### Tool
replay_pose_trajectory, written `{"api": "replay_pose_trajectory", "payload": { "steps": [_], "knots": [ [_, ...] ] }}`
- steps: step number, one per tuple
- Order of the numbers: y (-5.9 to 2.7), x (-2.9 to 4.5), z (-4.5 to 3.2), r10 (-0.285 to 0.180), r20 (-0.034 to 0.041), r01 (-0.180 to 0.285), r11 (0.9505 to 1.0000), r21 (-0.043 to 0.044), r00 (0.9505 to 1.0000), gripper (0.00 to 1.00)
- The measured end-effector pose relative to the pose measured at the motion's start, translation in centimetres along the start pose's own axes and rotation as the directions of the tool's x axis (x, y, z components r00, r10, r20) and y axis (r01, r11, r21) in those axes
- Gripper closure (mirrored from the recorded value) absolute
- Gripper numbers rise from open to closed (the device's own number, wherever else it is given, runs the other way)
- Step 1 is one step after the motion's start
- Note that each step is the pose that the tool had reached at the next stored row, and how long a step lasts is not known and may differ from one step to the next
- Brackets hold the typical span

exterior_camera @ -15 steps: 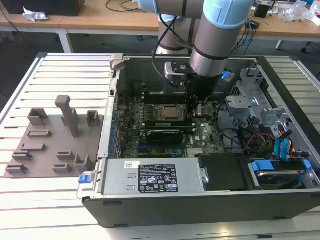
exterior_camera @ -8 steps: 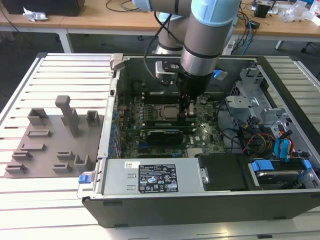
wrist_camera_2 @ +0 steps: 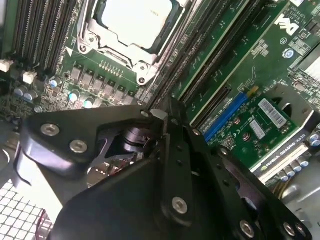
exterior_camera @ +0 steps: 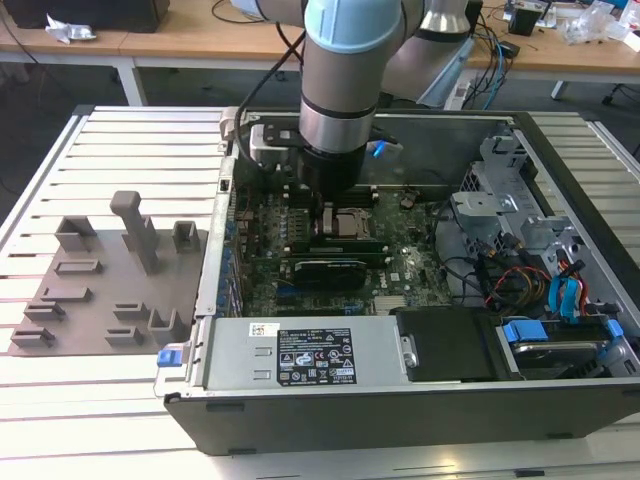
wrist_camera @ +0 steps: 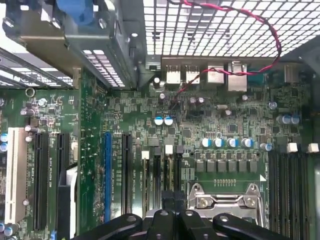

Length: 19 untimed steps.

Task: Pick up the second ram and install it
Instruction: 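Press down the second ram until it locks into place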

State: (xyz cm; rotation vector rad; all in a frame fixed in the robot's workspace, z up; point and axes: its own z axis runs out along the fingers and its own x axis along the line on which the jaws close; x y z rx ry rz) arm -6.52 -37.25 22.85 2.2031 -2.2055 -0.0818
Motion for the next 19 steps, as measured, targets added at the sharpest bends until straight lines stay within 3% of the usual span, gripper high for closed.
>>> {"api": "replay_pose_trajectory", "payload": {
  "steps": [3,5,6,7,8,10,11,12,13,19],
  "knots": [
    [-0.01,-0.02,-0.02,0.000,0.0014,0.000,1.0000,0.0012,1.0000,0.90],
    [-0.04,-0.05,-1.34,0.000,0.0007,0.000,1.0000,0.0007,1.0000,0.90],
    [-0.52,-0.05,-1.43,0.000,0.0011,0.000,1.0000,-0.0026,1.0000,0.90],
    [-1.23,-0.05,-1.47,0.000,0.0013,0.000,0.9999,-0.0107,1.0000,0.90],
    [-2.79,-0.06,-1.56,0.001,0.0016,-0.001,0.9995,-0.0327,1.0000,0.90],
    [-4.47,-0.17,-1.71,0.001,0.0018,-0.001,0.9987,-0.0504,1.0000,0.90],
    [-4.43,-0.24,-2.55,0.001,0.0021,-0.001,0.9987,-0.0503,1.0000,0.90],
    [-4.35,-0.28,-4.08,0.001,0.0020,-0.001,0.9987,-0.0504,1.0000,0.90],
    [-4.32,-0.29,-4.64,0.001,0.0021,-0.001,0.9987,-0.0503,1.0000,0.90],
    [-4.31,-0.29,-4.86,0.001,0.0023,-0.001,0.9987,-0.0503,1.0000,0.90]
  ]
}}
